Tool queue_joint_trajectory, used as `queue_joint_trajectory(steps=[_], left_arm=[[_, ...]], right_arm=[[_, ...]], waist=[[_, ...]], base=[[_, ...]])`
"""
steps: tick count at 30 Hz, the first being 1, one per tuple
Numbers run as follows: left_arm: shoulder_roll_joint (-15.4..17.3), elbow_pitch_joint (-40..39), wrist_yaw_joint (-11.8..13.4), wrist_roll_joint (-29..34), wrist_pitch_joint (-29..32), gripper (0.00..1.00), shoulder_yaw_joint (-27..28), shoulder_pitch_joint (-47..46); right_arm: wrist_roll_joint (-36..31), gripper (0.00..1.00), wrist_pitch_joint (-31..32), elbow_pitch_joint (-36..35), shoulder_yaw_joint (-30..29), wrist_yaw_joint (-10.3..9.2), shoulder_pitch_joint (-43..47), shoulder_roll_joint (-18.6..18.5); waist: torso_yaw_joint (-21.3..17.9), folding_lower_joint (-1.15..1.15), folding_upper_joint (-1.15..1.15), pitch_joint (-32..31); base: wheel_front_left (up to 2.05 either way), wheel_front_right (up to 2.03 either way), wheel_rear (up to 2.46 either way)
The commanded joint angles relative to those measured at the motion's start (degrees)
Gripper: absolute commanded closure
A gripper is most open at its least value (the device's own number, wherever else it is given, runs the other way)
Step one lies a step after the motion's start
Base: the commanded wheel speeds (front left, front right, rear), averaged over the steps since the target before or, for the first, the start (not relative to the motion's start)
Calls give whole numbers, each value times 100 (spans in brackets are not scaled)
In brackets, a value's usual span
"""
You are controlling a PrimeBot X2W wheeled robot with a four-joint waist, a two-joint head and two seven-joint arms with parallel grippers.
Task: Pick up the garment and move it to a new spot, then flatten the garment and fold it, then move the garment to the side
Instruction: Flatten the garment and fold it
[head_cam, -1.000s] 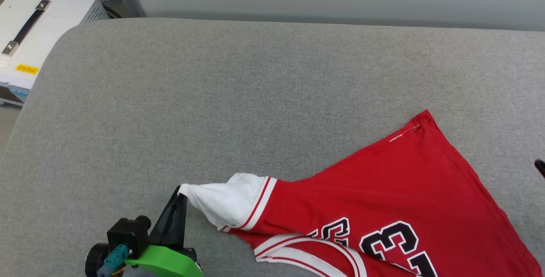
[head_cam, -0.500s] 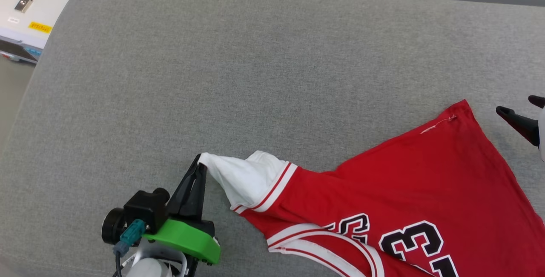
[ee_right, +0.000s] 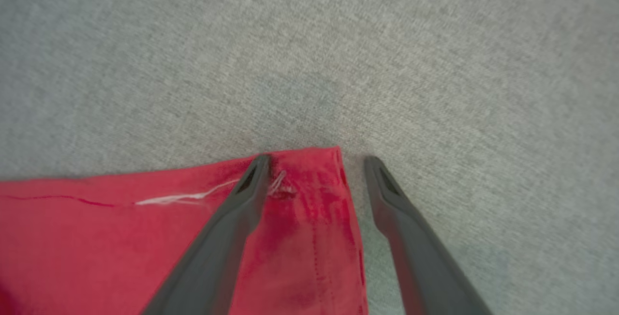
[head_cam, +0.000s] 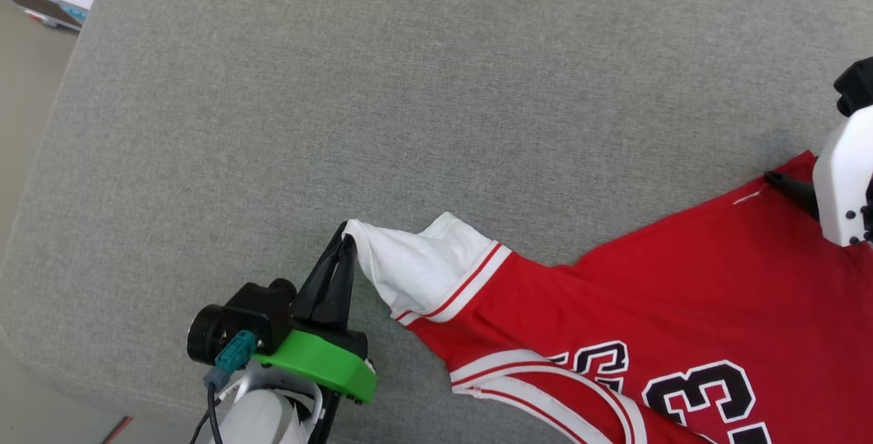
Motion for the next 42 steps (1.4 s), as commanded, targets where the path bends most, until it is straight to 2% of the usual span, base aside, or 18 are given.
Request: queue_joint_trajectory(steps=[1,5,6,17,26,34,42], left_arm=[[-37,25,-33,39,-40,100,4,-128],[-52,84,-37,53,-48,100,25,-133],[-51,95,-36,55,-49,100,32,-129],[58,119,-63,117,-56,100,117,-58],[316,-217,-93,145,-39,100,281,-238],[587,-631,-181,137,172,100,496,-1096],[711,-770,-355,174,535,100,460,-2421]], right_arm=[[70,0,0,152,239,-2,91,59],[249,0,-146,338,572,-2,217,3],[273,100,-252,364,605,-2,209,-5],[491,100,-2063,329,706,-2,-69,-66],[665,100,-3176,-216,449,-2,288,-372],[568,100,-3600,-869,-208,-2,458,-463],[286,100,-3527,-1469,-887,-2,342,-253]], waist=[[80,0,0,69],[64,0,0,35],[51,0,0,22],[-226,0,0,-644],[-535,0,0,-1284],[-822,0,0,-1528],[-1034,0,0,-1421]], base=[[0,0,0],[0,0,0],[0,0,0],[0,0,0],[0,0,0],[0,0,0],[0,0,0]])
